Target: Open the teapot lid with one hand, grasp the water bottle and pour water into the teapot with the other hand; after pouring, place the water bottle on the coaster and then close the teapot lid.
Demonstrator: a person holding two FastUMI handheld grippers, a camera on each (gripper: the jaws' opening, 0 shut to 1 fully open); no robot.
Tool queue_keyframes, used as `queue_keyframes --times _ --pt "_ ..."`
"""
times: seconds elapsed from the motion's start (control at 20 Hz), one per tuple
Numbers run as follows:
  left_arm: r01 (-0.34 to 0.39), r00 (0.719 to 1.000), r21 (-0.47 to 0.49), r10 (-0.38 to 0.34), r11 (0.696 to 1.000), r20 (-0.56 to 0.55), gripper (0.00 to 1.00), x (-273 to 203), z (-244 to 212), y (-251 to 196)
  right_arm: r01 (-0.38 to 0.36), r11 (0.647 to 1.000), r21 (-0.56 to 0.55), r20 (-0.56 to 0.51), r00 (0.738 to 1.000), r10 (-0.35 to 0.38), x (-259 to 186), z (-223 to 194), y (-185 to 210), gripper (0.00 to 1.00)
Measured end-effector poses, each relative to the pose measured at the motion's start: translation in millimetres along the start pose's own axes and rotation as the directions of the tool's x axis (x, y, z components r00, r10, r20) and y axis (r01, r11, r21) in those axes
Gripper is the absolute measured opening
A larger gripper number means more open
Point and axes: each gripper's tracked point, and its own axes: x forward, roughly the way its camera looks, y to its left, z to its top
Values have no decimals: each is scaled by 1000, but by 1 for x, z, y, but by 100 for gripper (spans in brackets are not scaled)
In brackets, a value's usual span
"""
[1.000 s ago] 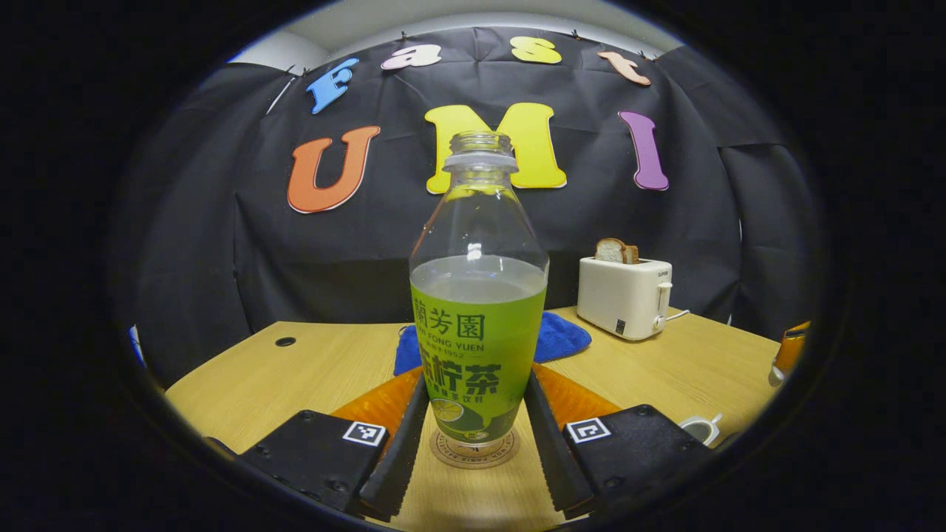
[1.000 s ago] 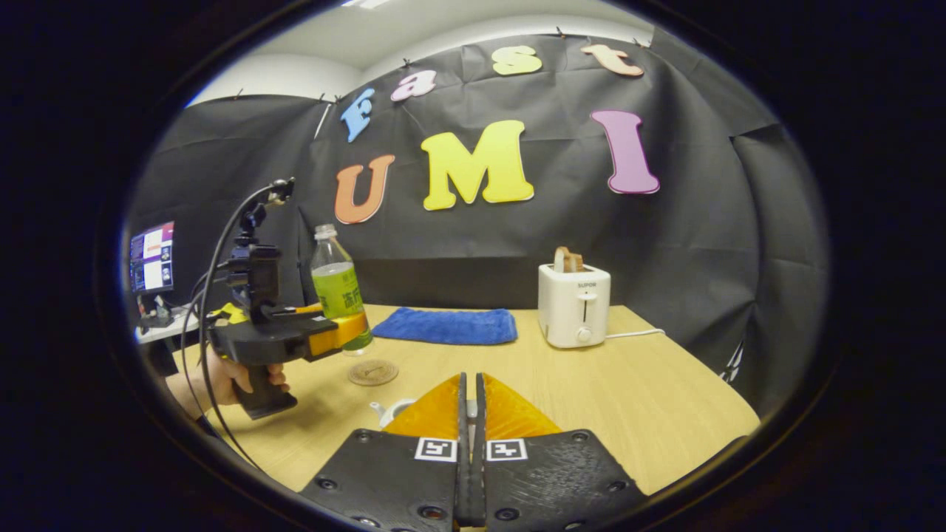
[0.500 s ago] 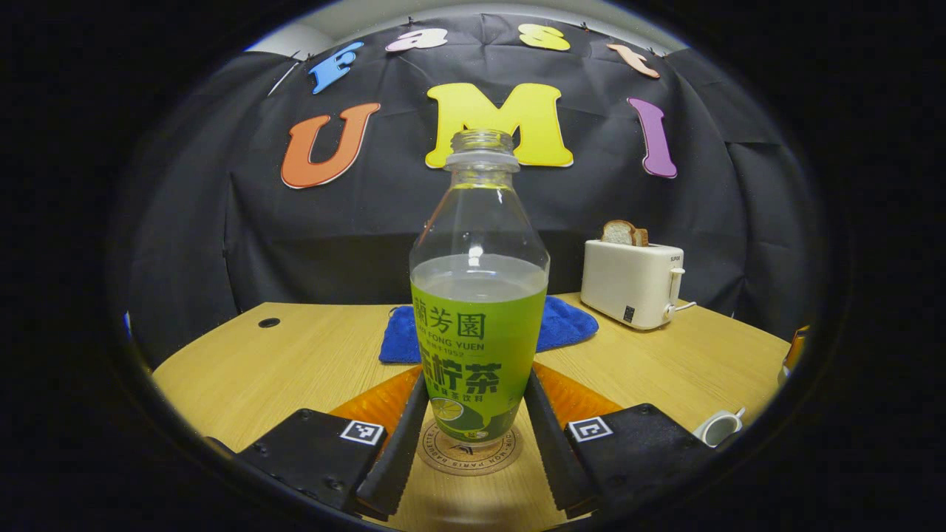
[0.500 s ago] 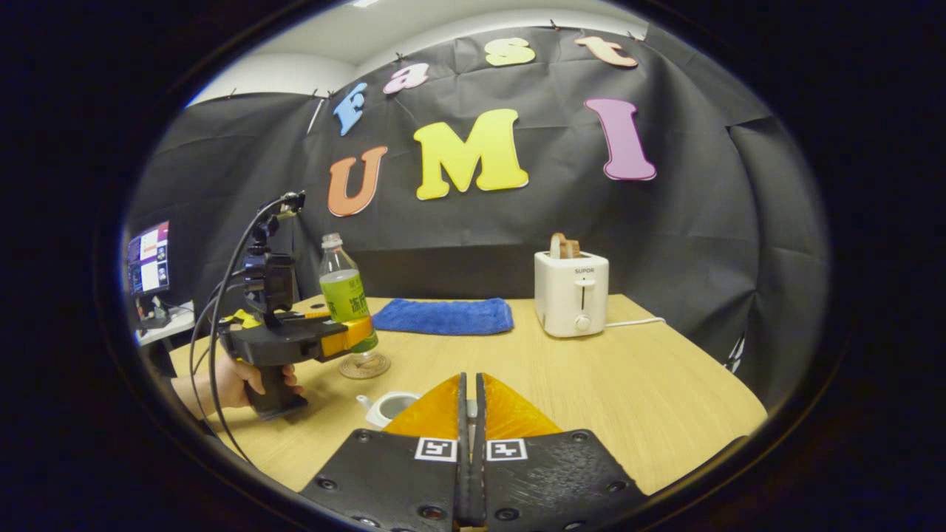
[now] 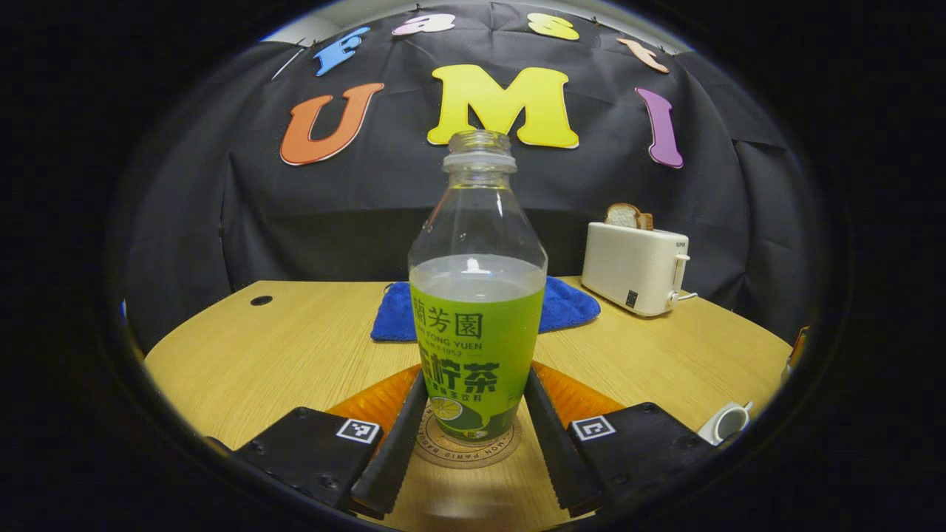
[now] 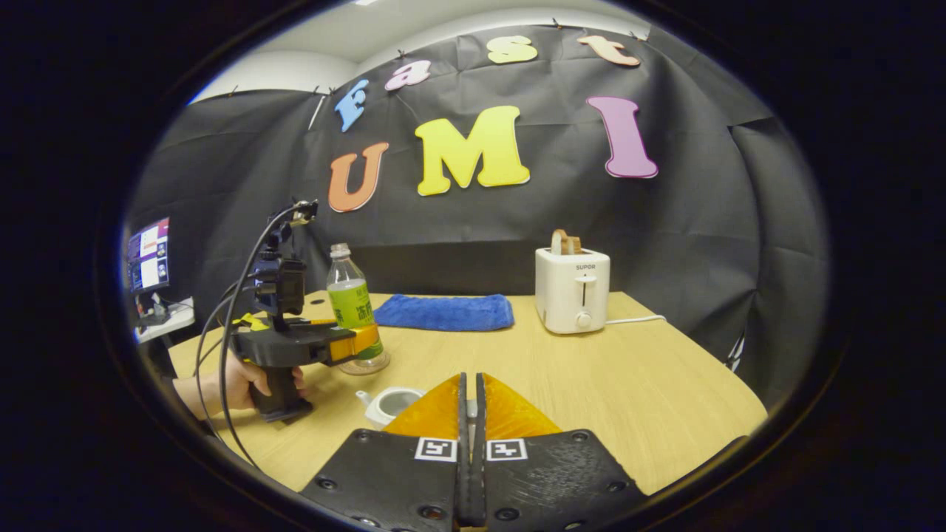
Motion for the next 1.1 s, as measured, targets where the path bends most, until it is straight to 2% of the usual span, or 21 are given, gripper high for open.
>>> queue_keyframes --times 0.15,0.25,0.3,0.4,0.65,0.85,1.1 --pt "-1 1000 4 1 1000 -21 80 0 -7 -2 1 1000 -5 1 1000 -1 -1 1 1 0" --pt "1 1000 -9 -1 1000 -23 88 -1 -7 -1 1 1000 -9 2 1000 0 -1 2 2 0" --pt "-6 1000 -14 6 1000 -22 88 -3 -6 0 -3 1000 -11 4 1000 3 -2 3 3 0" --pt "-14 999 -24 13 1000 -37 100 -9 -9 2 -12 1000 -21 5 1000 12 -1 5 8 0" --pt "-33 997 -64 28 997 -72 100 -41 -14 9 -55 998 -42 8 998 55 10 11 28 0" --pt "-62 996 -76 57 995 -72 100 -88 -8 21 -110 993 -51 10 994 111 26 10 47 0" --pt "-124 992 -61 125 990 11 100 -154 18 34 -162 986 -40 -14 987 161 43 -4 60 0"
